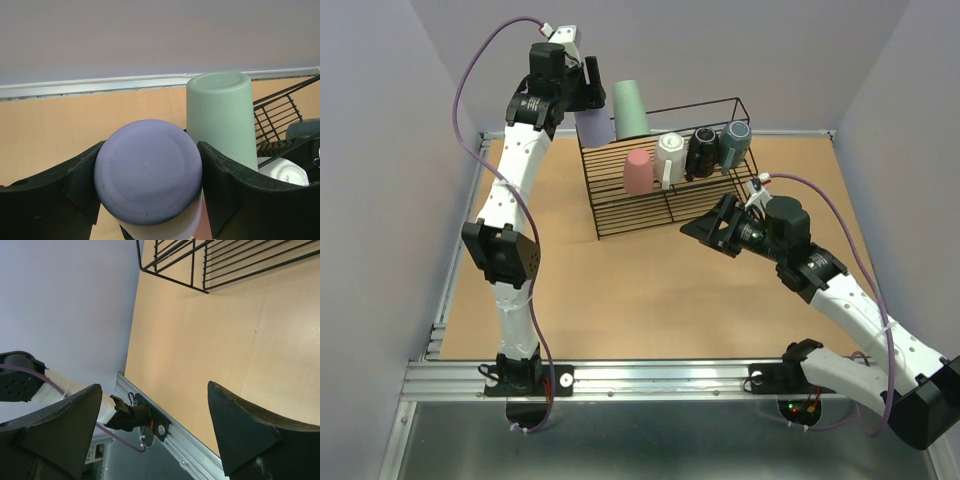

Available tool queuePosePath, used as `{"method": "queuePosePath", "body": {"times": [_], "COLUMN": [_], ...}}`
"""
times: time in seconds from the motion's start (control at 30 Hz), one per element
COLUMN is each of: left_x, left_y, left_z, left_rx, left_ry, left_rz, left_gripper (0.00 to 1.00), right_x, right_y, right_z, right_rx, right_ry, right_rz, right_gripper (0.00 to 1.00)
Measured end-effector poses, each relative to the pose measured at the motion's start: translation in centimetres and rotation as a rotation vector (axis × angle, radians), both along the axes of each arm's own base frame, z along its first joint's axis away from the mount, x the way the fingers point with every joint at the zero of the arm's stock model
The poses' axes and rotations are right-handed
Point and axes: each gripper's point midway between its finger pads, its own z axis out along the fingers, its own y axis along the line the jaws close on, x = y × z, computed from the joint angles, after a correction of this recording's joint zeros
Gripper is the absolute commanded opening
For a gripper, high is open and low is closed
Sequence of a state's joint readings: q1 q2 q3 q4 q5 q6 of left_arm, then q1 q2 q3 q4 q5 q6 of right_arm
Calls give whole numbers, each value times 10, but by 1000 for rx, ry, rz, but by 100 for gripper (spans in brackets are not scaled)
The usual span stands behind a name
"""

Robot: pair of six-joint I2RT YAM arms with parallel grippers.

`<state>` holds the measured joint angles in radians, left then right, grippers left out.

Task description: Load the cups into the dish rack

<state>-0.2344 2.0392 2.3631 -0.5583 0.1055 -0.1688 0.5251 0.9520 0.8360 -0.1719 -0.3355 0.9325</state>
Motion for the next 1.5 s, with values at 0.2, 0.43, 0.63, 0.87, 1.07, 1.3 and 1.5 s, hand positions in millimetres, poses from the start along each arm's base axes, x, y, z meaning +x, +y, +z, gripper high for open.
{"method": "queuePosePath", "body": {"times": [0.2,0.43,0.63,0.87,1.07,1.3,1.5], "left_x": [0,11,22,22,25,28,32], "left_y": [-1,-6,-12,-13,-14,-12,-12], "left_z": [-1,-9,-20,-20,-23,-27,-31], "left_rx": [3,1,-9,-13,-21,-36,-50], "left_ry": [-1,-7,-10,-10,-13,-12,-12], "left_rz": [-5,-25,-40,-47,-43,-32,-18], "left_gripper": [0,11,15,23,42,52,53], "right_x": [5,7,9,11,11,11,11], "right_y": [2,4,5,6,6,6,6], "right_z": [-12,-18,-24,-28,-28,-28,-28], "right_rx": [-27,-42,-51,-59,-59,-58,-58], "right_ry": [23,35,48,57,57,57,58], "right_rz": [4,6,7,8,8,8,8], "right_gripper": [90,91,90,91,90,91,91]}}
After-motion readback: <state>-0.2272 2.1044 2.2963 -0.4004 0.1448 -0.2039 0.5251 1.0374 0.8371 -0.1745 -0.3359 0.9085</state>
